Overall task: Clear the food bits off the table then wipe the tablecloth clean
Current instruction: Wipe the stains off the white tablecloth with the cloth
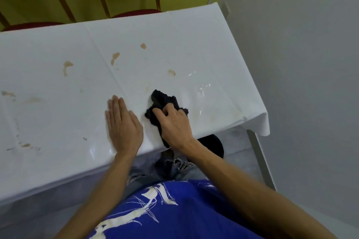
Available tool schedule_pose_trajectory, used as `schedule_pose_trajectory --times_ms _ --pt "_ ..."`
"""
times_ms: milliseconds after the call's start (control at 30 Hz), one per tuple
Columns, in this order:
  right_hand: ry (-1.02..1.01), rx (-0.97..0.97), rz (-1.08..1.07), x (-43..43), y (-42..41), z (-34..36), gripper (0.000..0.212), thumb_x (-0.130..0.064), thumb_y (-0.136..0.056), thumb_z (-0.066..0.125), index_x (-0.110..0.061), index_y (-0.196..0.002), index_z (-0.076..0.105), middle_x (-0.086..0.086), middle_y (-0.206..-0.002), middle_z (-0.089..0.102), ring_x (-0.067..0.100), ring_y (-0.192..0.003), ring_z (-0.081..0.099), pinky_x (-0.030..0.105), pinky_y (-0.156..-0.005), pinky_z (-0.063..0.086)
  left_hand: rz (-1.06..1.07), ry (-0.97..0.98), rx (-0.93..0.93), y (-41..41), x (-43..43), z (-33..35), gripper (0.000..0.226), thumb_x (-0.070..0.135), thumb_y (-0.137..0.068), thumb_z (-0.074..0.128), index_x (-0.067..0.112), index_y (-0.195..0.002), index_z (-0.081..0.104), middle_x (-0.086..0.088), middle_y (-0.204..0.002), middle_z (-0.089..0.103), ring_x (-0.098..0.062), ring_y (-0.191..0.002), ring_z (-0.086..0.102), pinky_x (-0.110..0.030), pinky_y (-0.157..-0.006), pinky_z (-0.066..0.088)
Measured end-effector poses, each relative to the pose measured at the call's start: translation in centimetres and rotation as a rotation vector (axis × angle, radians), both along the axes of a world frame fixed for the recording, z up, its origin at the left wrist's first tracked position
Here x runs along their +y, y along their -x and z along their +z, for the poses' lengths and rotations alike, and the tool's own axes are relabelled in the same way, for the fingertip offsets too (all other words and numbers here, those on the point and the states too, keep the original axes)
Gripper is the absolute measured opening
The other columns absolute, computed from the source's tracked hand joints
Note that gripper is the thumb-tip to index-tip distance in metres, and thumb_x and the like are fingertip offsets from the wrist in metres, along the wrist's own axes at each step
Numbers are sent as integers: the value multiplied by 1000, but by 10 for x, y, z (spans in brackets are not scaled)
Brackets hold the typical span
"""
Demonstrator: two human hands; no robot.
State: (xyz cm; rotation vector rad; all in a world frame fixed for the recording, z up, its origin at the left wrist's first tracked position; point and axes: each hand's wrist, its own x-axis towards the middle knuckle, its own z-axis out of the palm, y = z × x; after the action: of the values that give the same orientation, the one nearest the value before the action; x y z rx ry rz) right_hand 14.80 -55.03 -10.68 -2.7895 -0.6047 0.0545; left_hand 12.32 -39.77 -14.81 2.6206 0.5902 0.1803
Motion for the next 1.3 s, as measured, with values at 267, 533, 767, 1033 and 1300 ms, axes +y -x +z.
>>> schedule_pose_trajectory --times_ms 267,533,767,1033,1300 --pt "173 -107 -264 -129 -45 6 26 -17 -86 46 -15 -109 59 13 -93 52 32 -63 47 36 -63 37 -7 8 -8 0 0 -4 50 17 -103 32 1 -151 31 -12 -162 25 -24 -153 15 -43 -125 12" --pt "-27 50 -582 -97 -71 17 22 -23 -98 45 -7 -111 50 17 -107 52 39 -77 56 41 -64 44 3 -3 -20 1 0 -3 49 17 -102 33 0 -148 36 -13 -160 30 -26 -151 20 -43 -124 15" --pt "-62 -63 -87 58 -4 -8 16 -27 -89 60 -15 -98 59 7 -95 56 26 -81 50 36 -65 37 -7 -24 -20 3 3 -5 51 3 -98 38 -2 -149 34 -13 -161 27 -25 -151 20 -43 -124 15" --pt "21 -5 -14 45 -32 -2 26 -7 -73 70 -10 -96 58 12 -88 54 25 -54 45 30 -53 28 -11 -54 -16 2 4 -5 53 18 -102 23 -3 -147 37 -15 -158 32 -27 -150 24 -43 -123 18" --pt "92 40 -246 -62 -91 5 22 -10 -91 49 -3 -112 50 19 -112 48 36 -60 54 39 -49 41 -12 -38 -28 2 4 -7 52 20 -103 22 -2 -148 36 -13 -159 30 -26 -150 23 -42 -124 16"
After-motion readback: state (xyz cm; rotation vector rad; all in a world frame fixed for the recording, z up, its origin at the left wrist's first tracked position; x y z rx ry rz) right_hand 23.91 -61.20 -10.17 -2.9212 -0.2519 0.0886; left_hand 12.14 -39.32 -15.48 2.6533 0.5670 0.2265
